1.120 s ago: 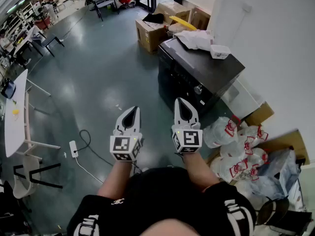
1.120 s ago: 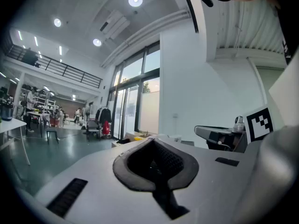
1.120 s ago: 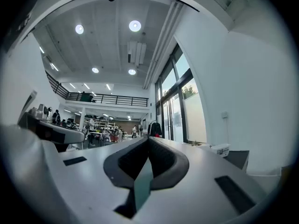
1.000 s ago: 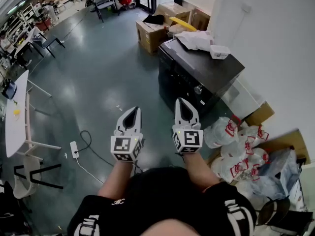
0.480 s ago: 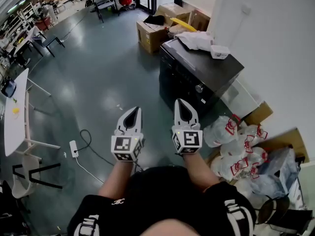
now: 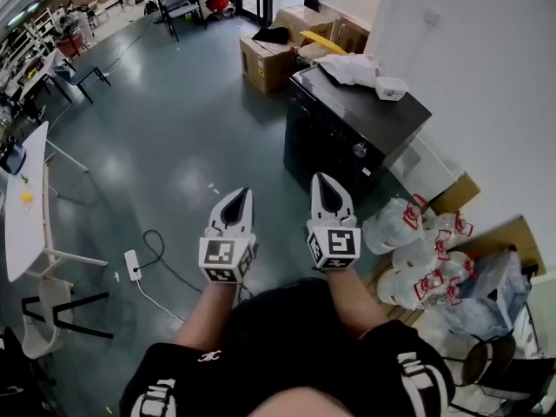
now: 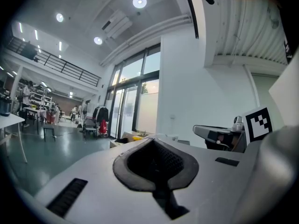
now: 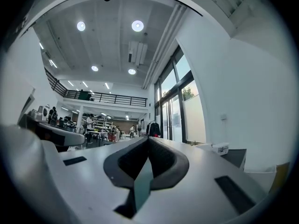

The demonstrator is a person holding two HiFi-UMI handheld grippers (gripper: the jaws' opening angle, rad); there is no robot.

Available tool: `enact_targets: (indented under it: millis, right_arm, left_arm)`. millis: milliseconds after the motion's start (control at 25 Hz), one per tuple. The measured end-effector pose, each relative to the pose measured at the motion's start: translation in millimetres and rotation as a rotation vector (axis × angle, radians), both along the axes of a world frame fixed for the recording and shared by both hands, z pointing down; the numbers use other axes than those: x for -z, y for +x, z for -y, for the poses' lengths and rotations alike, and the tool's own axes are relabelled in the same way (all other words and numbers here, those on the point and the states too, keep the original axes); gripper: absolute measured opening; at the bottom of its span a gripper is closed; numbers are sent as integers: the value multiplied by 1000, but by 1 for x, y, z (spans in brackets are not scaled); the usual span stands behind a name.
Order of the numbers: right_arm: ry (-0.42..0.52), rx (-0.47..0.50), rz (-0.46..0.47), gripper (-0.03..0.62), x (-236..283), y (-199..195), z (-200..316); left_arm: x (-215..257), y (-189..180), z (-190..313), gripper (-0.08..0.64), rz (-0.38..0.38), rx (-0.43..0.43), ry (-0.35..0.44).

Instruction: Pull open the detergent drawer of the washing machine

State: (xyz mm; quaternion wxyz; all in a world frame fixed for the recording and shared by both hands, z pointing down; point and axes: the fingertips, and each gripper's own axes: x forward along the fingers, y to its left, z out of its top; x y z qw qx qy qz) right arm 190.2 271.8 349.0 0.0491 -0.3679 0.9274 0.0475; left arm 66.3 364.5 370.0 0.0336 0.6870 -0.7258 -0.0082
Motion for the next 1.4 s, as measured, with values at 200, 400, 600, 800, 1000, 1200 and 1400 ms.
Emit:
enact_targets:
  millis: [200, 400, 600, 800, 1000, 1200, 1400]
  right_arm:
    - [8, 5, -33, 2, -4, -13, -15]
    - [23, 7, -31, 2, 1, -26, -19]
    - [32, 13, -17, 2, 6, -40, -15]
    - [56, 19, 0, 2, 12, -50, -4]
    - [62, 14, -1, 2, 5, -59, 25]
    - [68, 24, 0, 2, -1, -80, 69]
    - [60, 16, -6, 2, -7, -104, 139]
  left_arm:
    - [-5, -14, -14, 2, -8, 1, 2]
    - [-6, -28, -21, 2, -8, 12, 4]
    - [-4, -42, -19, 2, 5, 18, -1]
    - [3, -56, -10, 2, 27, 28, 24]
    - [-3, -66, 15, 2, 43, 24, 25]
    - [-7, -90, 59, 2, 47, 40, 27]
    - [-14, -113, 130, 2, 51, 29, 10]
